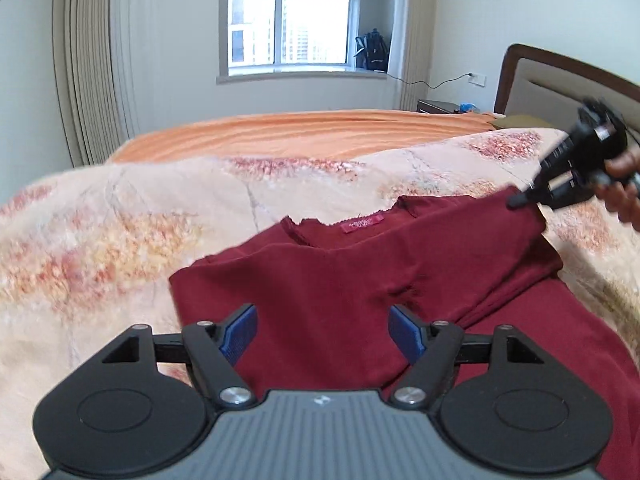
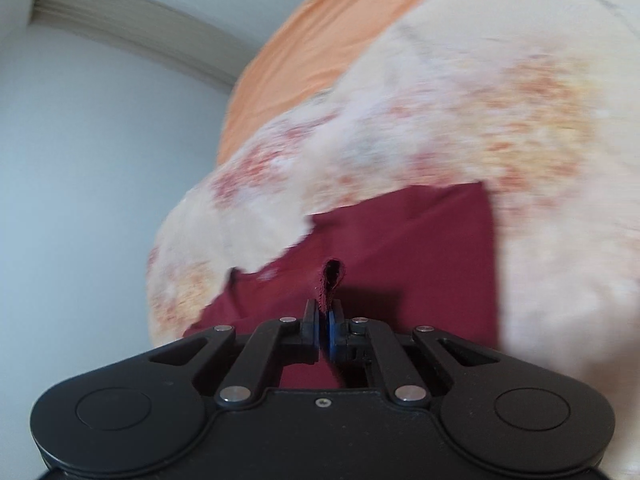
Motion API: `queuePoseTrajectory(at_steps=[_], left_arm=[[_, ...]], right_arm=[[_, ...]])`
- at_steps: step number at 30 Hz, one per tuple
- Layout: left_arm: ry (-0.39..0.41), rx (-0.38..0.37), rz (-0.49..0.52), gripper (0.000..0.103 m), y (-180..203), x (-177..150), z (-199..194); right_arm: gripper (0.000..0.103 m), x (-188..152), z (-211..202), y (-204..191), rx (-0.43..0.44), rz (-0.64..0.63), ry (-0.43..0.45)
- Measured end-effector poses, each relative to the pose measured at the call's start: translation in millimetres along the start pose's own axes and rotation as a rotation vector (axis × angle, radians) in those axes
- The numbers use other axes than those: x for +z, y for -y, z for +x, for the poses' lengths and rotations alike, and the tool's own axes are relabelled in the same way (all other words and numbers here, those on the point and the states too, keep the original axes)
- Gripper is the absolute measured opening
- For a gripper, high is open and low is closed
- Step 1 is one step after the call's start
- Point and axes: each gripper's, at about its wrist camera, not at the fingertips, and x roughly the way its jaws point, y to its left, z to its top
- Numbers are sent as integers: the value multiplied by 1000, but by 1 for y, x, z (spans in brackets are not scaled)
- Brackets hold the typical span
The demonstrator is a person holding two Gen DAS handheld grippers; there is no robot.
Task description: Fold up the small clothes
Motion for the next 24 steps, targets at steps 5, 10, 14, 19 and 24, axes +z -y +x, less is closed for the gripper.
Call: queuePoseTrajectory(at_steps=[5, 10, 14, 19, 24], left_arm=[[-35, -6, -25, 77, -10, 3, 25], [-50, 1, -24, 77, -19, 6, 39], [-68, -2, -6, 77, -17, 3, 40], [-65, -36, -29, 77, -18, 7, 43], [-72, -109, -53, 83, -21, 18, 62]], right_arm=[[4, -8, 11, 20, -33, 17, 3], [37, -11, 15, 20, 10, 20, 18], [47, -16, 23, 15, 0, -57, -13], [3, -19, 16, 0, 15, -92, -57], [3, -5, -27, -7, 105, 13, 30]])
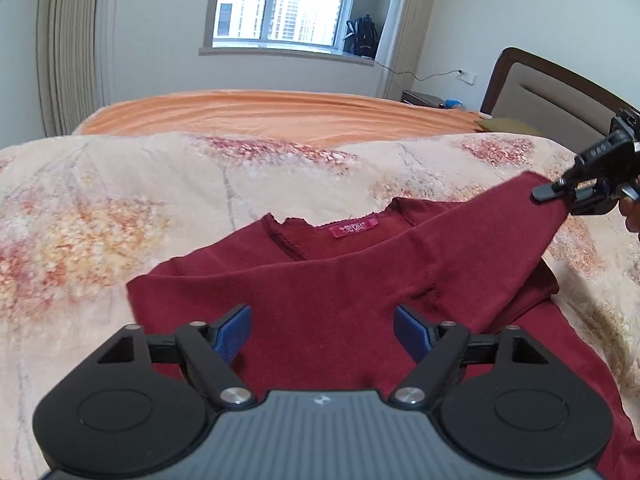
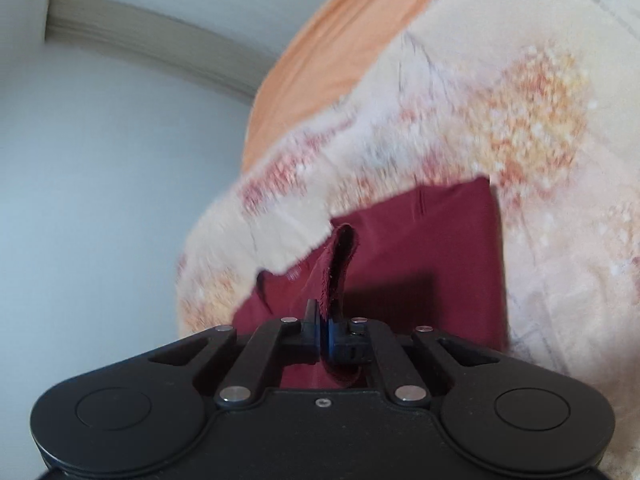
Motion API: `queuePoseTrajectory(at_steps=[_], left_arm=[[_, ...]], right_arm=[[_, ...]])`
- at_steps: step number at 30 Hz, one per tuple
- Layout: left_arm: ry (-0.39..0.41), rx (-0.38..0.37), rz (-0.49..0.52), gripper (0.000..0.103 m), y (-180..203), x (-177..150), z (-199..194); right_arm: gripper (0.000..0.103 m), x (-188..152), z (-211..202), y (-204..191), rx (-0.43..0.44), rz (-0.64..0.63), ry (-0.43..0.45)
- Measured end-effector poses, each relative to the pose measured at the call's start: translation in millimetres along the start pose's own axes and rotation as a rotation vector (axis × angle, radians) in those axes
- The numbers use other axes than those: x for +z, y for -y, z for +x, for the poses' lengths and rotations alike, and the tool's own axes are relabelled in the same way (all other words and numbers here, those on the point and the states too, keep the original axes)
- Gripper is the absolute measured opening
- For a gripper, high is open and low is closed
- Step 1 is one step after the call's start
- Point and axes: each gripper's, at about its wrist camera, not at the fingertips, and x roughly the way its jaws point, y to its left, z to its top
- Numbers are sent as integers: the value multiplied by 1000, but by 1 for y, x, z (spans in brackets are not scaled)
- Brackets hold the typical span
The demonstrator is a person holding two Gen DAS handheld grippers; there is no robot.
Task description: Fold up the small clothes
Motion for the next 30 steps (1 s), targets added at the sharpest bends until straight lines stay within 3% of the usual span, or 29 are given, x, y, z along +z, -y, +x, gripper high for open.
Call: queuePoseTrajectory(at_steps=[5, 8, 9, 11, 13, 16, 20, 22, 26, 30], left_arm=[[-96, 34, -31, 83, -12, -13, 41], [-99, 33, 6, 82, -11, -15, 41], [-83, 25, 9, 82, -11, -13, 34], [-38, 14, 2, 82, -13, -11, 12], [-15, 15, -11, 83, -19, -16, -8], [-43, 16, -64, 83, -33, -39, -22], [-62, 31, -82, 83, -35, -63, -25], [-52, 44, -86, 83, -36, -68, -26], [-32, 65, -137, 83, -47, -73, -35], [-55, 44, -177, 83, -54, -86, -37]], right_arm=[[3, -6, 29, 42, -230, 3, -112], [6, -12, 31, 53, -228, 31, -90], [10, -13, 26, 51, -224, 34, -70], [33, -15, 12, 40, -241, 5, -48], [45, -18, -5, 11, -298, -133, -3], [49, -22, 5, -41, -236, -314, -20], [49, -25, 92, -123, -29, -494, -150], [49, -31, 156, -171, 45, -612, -213], [49, -48, 269, -236, 92, -753, -324], [49, -66, 337, -259, 12, -877, -443]])
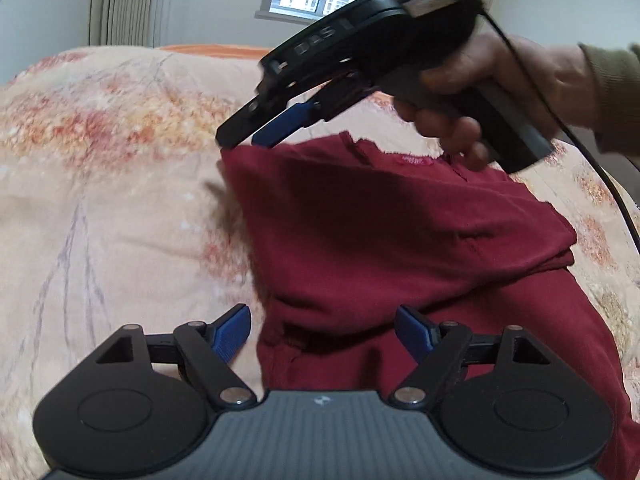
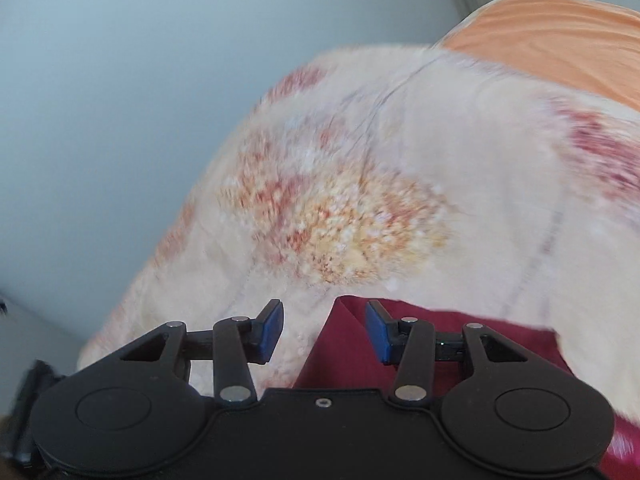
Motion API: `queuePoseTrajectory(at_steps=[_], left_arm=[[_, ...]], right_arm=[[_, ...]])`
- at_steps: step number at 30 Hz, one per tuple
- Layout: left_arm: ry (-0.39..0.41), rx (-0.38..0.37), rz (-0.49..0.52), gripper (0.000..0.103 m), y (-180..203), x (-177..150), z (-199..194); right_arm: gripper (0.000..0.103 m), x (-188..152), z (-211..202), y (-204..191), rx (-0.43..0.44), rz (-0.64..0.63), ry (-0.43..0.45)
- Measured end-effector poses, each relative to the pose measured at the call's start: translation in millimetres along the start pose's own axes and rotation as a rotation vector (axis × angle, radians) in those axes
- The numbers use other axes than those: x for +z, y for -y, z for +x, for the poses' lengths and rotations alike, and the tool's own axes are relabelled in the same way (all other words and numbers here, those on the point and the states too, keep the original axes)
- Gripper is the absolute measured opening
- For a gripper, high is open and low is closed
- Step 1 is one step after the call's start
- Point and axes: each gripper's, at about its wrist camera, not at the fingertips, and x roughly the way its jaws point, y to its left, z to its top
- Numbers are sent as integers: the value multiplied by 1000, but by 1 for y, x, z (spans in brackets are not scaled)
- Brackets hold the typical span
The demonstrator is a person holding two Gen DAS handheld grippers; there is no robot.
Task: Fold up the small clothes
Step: 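Open both grippers and withdraw them from the folded sweater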
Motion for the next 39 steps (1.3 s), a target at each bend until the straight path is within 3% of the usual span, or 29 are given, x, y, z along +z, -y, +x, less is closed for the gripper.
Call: queuePoseTrajectory(at_steps=[3, 4, 5, 6, 8, 10, 12, 13, 15, 17, 20, 23, 26, 32, 39], left_arm=[[-33, -17, -12, 81, -5, -11, 8], [-40, -15, -10, 76, -5, -14, 11], [-39, -10, -11, 68, -6, -17, 12], [-37, -5, -17, 63, -6, -19, 12], [-42, -10, -55, 28, -9, -20, 13], [-48, -11, -98, 24, -11, -22, 15], [-53, 4, -97, 24, -9, -24, 17], [-55, 10, -100, 25, -8, -23, 17], [-56, 12, -121, 28, -7, -20, 13], [-55, 13, -144, 49, -8, -17, 9], [-46, 30, -157, 60, -7, -14, 1], [-60, 41, -169, 62, -8, -14, -7], [-75, 51, -174, 65, -9, -17, -16], [-106, 62, -168, 72, 10, -30, -32], [-143, 50, -169, 85, 48, -62, -60]], right_arm=[[38, -4, 23, 0, -22, -43, -90], [16, -6, 27, 0, -24, -52, -105], [6, -6, 31, 1, -16, -51, -120], [6, -5, 31, 3, -7, -33, -107], [5, 2, 28, 12, -10, 52, -35], [3, 8, 24, 22, -37, 135, 47], [1, 8, 28, 29, -92, 176, 64], [1, 7, 30, 32, -107, 190, 56], [13, 4, 21, 34, -78, 231, 86], [38, 0, -5, 27, -64, 223, 160], [58, -21, -50, 5, -48, 143, 206], [58, -67, -86, -5, -34, 152, 209], [59, -124, -116, -6, -83, 205, 201], [67, -251, -163, -19, -162, 424, 187], [79, -349, -202, -48, -240, 549, 199]])
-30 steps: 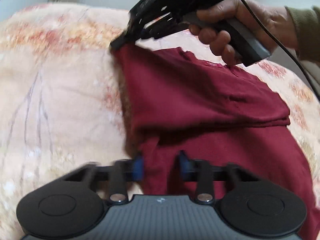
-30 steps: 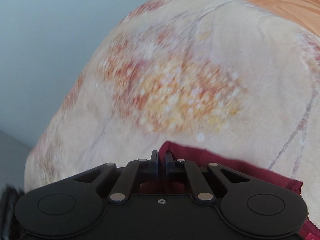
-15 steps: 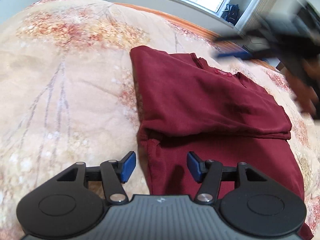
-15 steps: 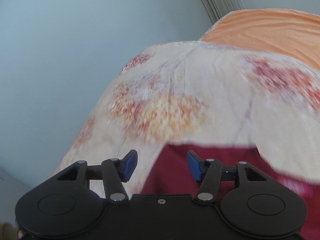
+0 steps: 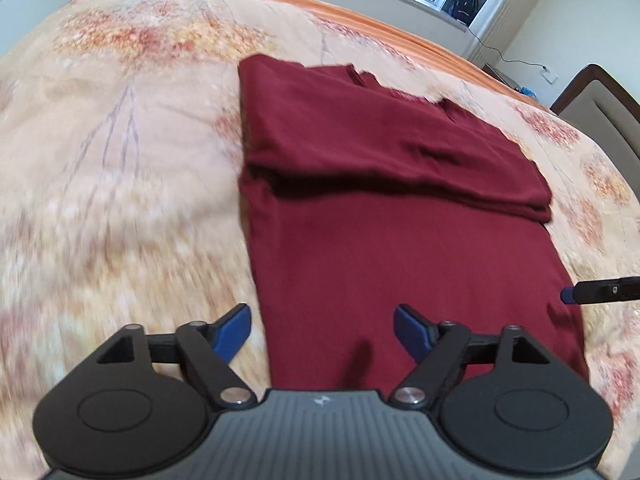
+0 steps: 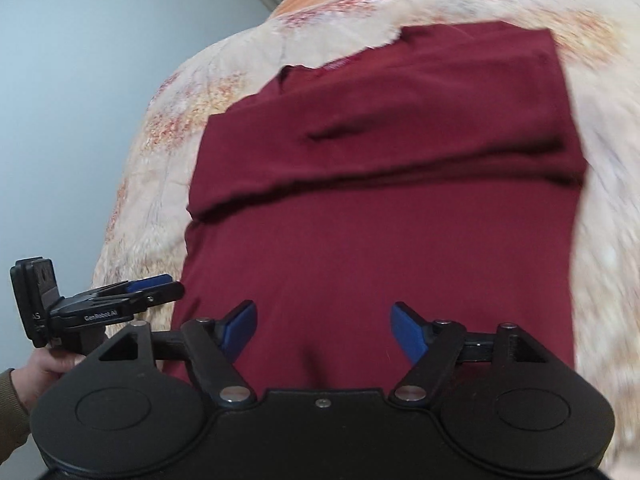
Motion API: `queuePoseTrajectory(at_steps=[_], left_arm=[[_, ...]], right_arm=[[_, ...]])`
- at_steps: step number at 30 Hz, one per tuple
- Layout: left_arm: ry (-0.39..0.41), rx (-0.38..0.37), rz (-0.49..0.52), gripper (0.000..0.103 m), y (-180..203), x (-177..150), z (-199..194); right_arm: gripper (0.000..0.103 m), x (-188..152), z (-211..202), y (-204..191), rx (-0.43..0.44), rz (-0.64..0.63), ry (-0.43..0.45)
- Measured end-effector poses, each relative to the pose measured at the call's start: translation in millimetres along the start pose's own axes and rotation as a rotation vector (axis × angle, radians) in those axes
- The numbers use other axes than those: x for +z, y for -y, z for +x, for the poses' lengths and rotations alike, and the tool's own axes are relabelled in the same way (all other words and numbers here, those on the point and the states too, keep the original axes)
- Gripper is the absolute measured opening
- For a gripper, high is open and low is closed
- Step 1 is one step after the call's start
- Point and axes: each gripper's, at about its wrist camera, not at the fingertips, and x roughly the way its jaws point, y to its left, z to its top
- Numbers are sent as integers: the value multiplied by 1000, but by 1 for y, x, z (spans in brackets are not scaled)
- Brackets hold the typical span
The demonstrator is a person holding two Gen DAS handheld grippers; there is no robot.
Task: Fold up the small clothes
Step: 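Open both grippers and withdraw them from the folded sweater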
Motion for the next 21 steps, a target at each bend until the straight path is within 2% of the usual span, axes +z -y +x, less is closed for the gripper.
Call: queuePoseTrajectory(at_steps=[4, 12, 15, 17, 19, 21], left_arm=[[-38, -21, -24, 89, 13, -36, -19], [-129, 23, -81, 89, 19, -107, -54], [-143, 21, -131, 89, 14, -128, -63], [-144, 23, -167, 88, 10, -137, -68], [-137, 36, -188, 88, 9, -142, -75], [-127, 55, -201, 88, 8, -144, -83]], right_arm=[[84, -33, -30, 13, -36, 36, 21], [87, -84, -77, 44, -77, 106, 23], [84, -106, -80, 67, -58, 154, -30], [78, -121, -78, 82, -38, 220, -72], [74, -136, -78, 92, -11, 292, -82], [73, -147, -85, 93, -17, 300, -67]])
